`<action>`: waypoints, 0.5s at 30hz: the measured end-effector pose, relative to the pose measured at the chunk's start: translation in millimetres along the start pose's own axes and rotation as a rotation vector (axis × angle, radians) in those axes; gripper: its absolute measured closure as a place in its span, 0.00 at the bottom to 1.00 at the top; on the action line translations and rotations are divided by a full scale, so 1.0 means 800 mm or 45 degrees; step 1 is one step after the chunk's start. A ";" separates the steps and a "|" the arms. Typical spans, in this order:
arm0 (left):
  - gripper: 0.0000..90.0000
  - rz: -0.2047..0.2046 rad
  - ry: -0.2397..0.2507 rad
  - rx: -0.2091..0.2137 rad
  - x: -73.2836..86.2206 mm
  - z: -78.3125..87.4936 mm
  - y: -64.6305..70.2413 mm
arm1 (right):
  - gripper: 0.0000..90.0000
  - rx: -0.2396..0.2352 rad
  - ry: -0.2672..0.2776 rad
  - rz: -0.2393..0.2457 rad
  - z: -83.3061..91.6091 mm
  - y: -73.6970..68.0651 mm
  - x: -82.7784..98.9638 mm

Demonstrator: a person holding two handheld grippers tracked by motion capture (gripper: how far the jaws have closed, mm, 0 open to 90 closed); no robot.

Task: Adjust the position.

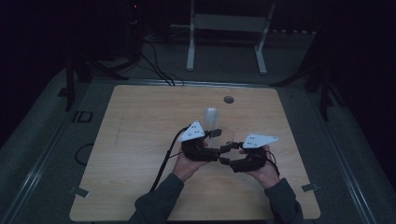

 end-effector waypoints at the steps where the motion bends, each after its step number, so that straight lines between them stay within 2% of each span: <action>1: 0.33 -0.002 -0.002 -0.007 0.001 -0.001 0.000 | 0.33 0.004 -0.001 0.004 0.001 0.000 0.000; 8: 0.33 -0.027 -0.023 -0.030 0.005 -0.002 -0.002 | 0.30 0.033 -0.011 0.011 0.008 0.004 0.002; 15: 0.33 -0.046 -0.041 -0.051 0.010 -0.003 -0.005 | 0.30 0.073 -0.026 -0.006 0.017 0.012 0.012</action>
Point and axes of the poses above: each handheld gripper's, and its own axes: z roughly backward along the jaws, x roughly out of its underside, y roughly to its right, the point moved 9 cm from there along -z, roughly forward along the jaws, and after that the axes turned 9 degrees about -z, right-handed, at the moved point
